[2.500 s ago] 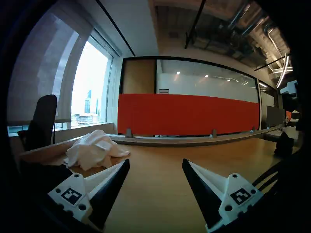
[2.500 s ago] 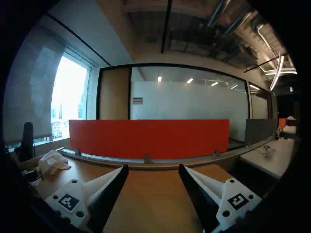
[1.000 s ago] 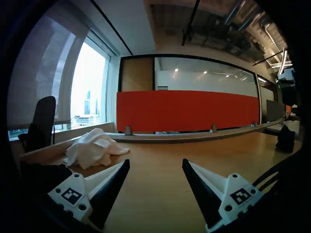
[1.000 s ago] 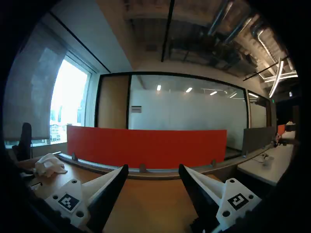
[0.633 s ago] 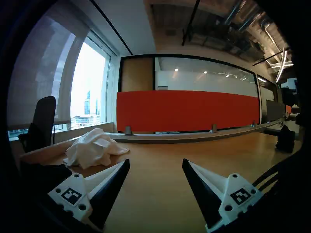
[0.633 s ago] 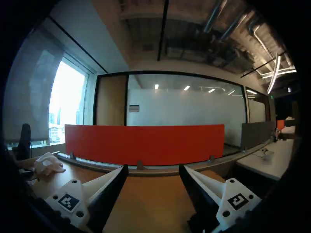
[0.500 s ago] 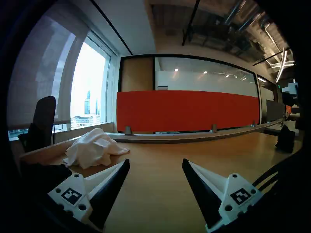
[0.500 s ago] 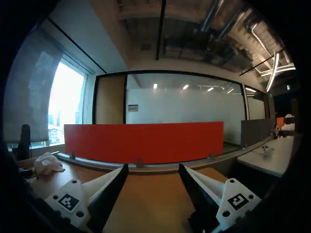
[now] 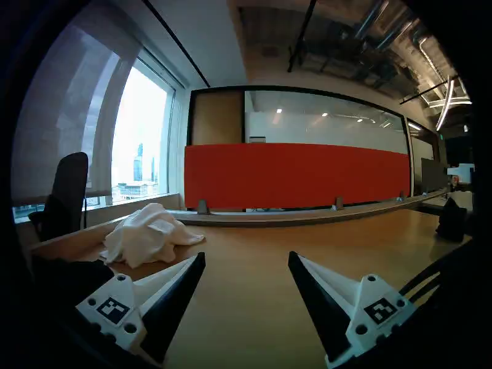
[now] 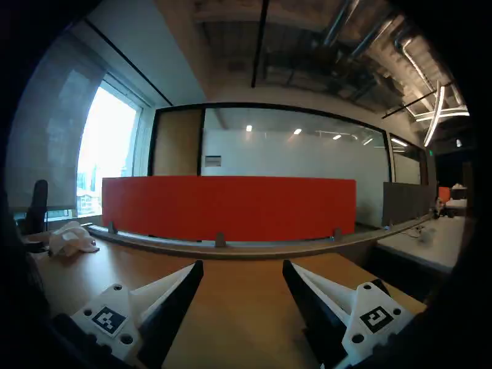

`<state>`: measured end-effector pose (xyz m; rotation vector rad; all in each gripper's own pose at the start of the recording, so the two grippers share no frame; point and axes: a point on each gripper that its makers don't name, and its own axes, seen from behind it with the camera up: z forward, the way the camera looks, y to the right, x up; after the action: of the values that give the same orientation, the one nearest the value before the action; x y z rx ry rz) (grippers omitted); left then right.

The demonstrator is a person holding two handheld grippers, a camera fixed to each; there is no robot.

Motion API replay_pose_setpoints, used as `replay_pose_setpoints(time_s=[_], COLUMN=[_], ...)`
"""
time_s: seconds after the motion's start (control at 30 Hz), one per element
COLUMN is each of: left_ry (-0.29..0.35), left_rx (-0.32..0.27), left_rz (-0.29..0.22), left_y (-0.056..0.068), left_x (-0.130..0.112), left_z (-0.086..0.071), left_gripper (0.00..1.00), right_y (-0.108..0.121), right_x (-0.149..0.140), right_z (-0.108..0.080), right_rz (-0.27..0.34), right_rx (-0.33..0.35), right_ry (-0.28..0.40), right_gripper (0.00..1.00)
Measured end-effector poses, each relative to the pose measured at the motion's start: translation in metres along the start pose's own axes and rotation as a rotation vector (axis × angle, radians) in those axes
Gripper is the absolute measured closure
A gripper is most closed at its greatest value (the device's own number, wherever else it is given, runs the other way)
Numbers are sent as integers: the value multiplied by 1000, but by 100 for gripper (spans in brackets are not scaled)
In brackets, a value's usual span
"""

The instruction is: Fold towel

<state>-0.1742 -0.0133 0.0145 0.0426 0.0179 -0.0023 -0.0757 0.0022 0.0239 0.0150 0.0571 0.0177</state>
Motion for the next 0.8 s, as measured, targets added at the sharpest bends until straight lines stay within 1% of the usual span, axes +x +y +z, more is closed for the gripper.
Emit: replay_pose_setpoints(time_s=[0.07, 0.27, 0.47, 0.8], left_ry=[0, 0, 0, 0], left_rx=[0, 0, 0, 0], left_rz=[0, 0, 0, 0], left_y=[0, 0, 1, 1], left_x=[0, 0, 0, 0], left_z=[0, 0, 0, 0], left_gripper=[0, 0, 0, 0], right_y=[-1, -3, -1, 5], right_x=[-8, -32, -55, -75], right_z=[0, 0, -1, -3], right_rz=[-3, 14, 25, 43], right_rx=[-1, -1, -4, -15], right_ry=[1, -13, -38, -52], right_gripper=[0, 0, 0, 0])
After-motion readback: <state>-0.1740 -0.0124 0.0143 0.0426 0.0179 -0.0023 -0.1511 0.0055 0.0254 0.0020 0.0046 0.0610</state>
